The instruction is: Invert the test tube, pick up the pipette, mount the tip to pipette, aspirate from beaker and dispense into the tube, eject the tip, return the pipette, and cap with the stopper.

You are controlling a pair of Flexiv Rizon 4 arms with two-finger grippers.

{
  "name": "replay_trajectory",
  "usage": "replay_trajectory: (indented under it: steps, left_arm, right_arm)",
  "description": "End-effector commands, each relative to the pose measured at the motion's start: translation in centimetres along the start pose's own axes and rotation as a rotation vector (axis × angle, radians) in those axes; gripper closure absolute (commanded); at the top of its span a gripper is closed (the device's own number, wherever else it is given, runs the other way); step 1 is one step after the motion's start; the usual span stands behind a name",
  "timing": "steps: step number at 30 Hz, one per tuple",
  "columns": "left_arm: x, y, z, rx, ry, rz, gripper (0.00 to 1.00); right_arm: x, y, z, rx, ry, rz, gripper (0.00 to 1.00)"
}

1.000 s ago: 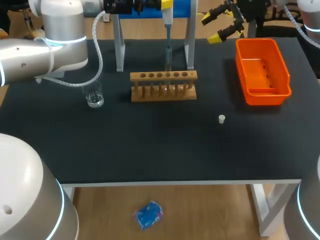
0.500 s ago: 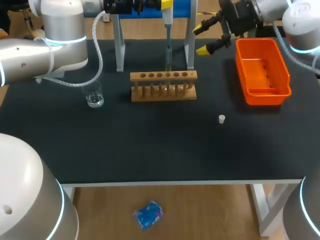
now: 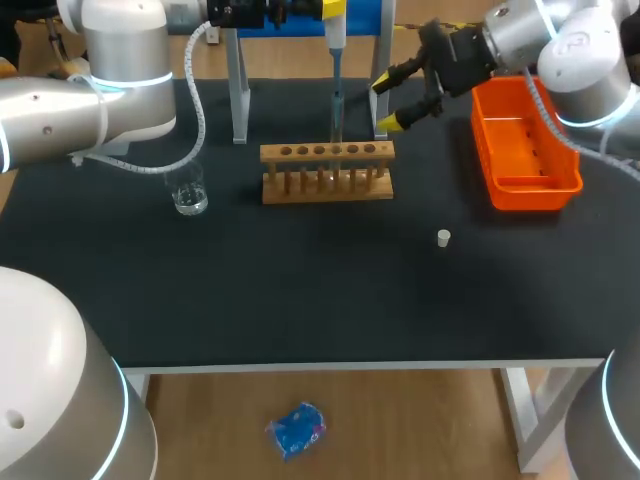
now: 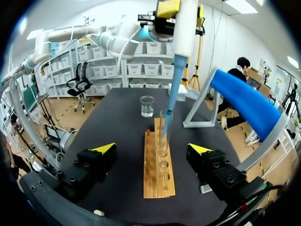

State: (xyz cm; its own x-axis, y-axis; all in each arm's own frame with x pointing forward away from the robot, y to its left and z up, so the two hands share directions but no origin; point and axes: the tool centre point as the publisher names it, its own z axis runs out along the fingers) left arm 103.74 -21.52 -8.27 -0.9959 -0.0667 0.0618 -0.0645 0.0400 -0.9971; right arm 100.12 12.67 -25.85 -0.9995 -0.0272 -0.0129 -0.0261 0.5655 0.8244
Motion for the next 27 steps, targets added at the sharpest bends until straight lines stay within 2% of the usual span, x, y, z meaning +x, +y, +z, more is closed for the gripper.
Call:
replay_trajectory:
  steps: [1, 6, 27]
  left_arm:
    - [-0.05, -0.09, 0.04, -0.002, 0.0, -0.001, 1.0]
    - [-0.05, -0.09, 0.04, -0.002, 0.0, -0.001, 1.0]
    - [-0.08, -0.19, 0.05, -0.006, -0.002, 0.005, 1.0]
  right_arm:
    - [-0.9, -0.73, 0.89, 0.001, 0.024, 0.009, 0.0]
    - [-0.81, -0.79, 0.71, 0.02, 0.015, -0.021, 0.0]
    - [-0.81, -0.79, 0.71, 0.02, 0.015, -0.021, 0.0]
